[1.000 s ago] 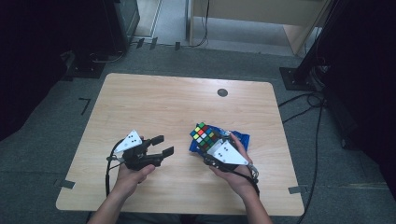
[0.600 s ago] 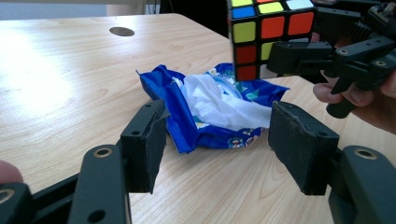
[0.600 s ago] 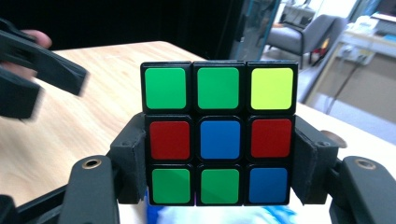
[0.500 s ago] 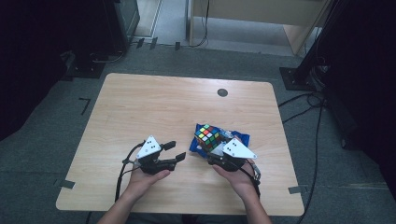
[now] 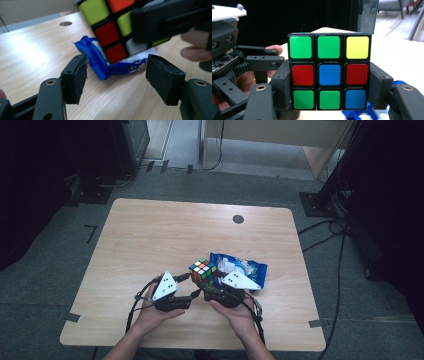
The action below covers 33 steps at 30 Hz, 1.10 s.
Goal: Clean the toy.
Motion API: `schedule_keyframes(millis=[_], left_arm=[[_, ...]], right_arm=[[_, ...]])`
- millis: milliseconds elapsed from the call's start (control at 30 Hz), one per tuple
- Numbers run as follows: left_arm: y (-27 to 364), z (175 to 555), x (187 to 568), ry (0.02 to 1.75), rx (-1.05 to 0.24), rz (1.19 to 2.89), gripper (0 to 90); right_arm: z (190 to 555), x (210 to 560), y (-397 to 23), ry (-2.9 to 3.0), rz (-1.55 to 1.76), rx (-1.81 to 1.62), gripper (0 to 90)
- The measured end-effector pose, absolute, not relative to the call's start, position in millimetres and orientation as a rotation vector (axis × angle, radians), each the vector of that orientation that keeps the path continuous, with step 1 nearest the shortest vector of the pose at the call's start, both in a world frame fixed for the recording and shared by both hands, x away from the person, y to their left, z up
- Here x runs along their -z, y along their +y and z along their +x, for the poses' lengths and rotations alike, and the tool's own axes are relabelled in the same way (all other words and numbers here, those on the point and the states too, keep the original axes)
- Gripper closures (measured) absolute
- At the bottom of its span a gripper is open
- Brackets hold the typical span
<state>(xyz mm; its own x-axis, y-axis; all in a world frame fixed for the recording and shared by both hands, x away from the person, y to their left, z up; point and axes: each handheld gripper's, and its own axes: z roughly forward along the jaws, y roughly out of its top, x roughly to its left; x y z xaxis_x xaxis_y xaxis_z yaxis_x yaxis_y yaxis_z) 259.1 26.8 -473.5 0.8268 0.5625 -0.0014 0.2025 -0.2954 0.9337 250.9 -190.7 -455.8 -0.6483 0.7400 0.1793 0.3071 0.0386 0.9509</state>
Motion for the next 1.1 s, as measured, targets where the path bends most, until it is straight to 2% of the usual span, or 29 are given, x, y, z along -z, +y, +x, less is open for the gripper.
schedule_keyframes(millis=[533, 1100], left_arm=[[26, 255, 472, 0.555, -0.463, 1.866, 29.7], [23, 253, 475, 0.529, -0.408, 1.877, 28.2]], right_arm=[[251, 458, -179, 2.004, 1.200, -1.713, 34.4], [257, 460, -185, 2.040, 1.373, -1.801, 34.3]])
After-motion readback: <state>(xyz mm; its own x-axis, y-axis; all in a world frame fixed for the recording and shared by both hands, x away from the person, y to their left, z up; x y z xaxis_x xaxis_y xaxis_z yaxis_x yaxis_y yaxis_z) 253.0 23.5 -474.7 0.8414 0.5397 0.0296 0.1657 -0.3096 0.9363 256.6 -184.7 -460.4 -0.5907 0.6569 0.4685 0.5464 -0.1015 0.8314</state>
